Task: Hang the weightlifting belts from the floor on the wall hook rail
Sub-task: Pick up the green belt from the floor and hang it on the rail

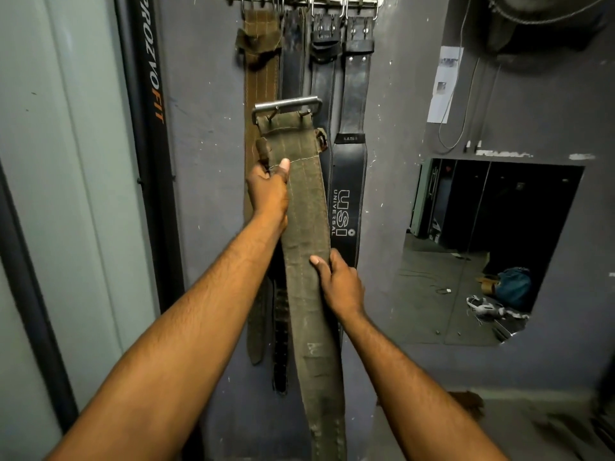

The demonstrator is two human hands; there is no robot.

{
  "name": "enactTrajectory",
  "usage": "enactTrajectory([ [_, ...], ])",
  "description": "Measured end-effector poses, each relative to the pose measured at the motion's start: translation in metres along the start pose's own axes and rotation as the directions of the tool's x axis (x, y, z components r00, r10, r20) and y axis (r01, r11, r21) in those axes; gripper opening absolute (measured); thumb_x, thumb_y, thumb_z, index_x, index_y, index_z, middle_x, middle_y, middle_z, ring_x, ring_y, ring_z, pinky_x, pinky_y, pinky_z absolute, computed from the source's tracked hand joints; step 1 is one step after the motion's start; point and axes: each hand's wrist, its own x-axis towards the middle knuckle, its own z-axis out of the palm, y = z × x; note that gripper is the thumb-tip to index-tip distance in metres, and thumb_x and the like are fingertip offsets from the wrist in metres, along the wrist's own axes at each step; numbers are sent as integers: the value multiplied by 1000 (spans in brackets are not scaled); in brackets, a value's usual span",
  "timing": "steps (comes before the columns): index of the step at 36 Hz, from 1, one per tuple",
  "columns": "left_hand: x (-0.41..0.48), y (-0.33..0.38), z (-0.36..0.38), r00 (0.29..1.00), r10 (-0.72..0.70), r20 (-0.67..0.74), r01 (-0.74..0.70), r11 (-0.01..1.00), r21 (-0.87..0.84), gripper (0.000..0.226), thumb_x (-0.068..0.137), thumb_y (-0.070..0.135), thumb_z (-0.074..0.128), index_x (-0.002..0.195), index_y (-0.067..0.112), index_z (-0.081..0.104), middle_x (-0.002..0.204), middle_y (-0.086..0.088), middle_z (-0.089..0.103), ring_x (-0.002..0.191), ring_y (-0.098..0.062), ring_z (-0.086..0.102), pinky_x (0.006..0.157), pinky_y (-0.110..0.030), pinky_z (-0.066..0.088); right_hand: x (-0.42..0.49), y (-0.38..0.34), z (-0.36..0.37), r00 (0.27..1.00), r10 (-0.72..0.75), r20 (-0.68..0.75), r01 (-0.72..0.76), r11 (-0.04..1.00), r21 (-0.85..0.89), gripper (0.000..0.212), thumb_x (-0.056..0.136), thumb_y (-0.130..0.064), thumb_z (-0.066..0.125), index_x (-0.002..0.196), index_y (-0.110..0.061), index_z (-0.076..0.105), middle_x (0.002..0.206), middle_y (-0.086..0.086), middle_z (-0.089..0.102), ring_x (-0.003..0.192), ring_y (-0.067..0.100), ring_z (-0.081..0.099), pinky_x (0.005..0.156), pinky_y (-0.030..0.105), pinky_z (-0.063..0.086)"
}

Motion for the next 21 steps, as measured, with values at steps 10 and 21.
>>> enactTrajectory([
  [10, 1, -5, -1, 1000, -6, 0, 6, 1000, 17, 25, 94, 21, 64, 117, 10, 61, 111, -4, 71, 101, -17, 68, 91, -38, 56, -13, 24, 11, 993, 28, 118, -41, 993, 110, 41, 92, -66, 51, 115, -33, 57, 106, -6, 72, 95, 18, 69, 87, 45, 58],
  [21, 6, -16, -9, 999, -35, 26, 33, 998, 51, 24, 93, 21, 66, 115, 12, 65, 106, -2, 74, 98, -17, 71, 90, -41, 58, -35, 61, 32, 892, 123, 434, -222, 957, 186, 55, 76, -62, 73, 121, -31, 67, 120, -6, 73, 109, 15, 69, 100, 46, 55],
])
